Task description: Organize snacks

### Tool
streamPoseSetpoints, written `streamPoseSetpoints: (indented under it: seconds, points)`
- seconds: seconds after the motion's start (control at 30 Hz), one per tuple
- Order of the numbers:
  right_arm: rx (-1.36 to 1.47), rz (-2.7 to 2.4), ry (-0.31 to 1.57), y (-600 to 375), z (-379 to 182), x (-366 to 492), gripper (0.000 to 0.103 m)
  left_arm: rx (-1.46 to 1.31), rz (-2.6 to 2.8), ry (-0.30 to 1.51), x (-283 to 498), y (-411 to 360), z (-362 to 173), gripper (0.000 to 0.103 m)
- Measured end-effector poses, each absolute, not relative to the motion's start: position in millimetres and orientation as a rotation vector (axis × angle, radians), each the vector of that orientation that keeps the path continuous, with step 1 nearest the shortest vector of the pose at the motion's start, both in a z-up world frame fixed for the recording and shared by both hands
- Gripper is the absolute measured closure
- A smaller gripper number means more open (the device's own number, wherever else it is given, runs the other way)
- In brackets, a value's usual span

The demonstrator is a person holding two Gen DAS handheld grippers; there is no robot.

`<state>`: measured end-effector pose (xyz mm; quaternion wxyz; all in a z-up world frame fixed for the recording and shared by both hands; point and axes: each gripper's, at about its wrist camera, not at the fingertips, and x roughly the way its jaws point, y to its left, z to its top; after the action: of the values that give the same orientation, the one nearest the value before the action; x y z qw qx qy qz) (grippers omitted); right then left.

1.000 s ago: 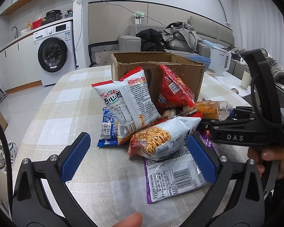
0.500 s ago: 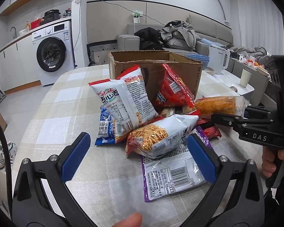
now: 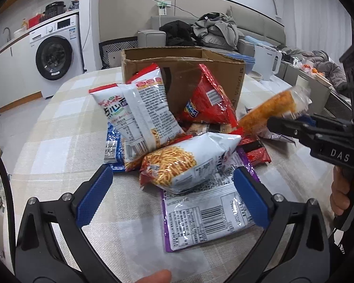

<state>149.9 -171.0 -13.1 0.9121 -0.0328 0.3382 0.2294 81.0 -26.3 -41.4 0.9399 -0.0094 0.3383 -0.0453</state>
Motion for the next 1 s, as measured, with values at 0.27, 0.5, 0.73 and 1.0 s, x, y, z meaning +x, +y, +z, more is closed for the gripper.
streamPoseSetpoints:
  seconds: [0.27, 0.5, 0.73, 1.0]
  points:
    - [-0.084, 0.476, 0.676, -168.9, -9.6, 144.3, 0.068, 0.051, -0.103, 0.739, 101.6, -49.2, -49.1, 0.014]
    - [-0.074, 0.487, 0.674, -170.2, -10.0, 143.3, 0.068, 0.068, -0.099, 0.725, 111.5, -62.1, -49.9, 0.03]
    - [-0.065, 0.498, 0.665, -171.5, -10.6, 142.5, 0.069, -0.001, -0.131, 0.704, 108.3, -52.3, -45.2, 0.045]
    - [-0.054, 0.51, 0.656, -172.4, -10.7, 142.4, 0.069, -0.02, -0.147, 0.683, 97.6, -42.2, -38.0, 0.047]
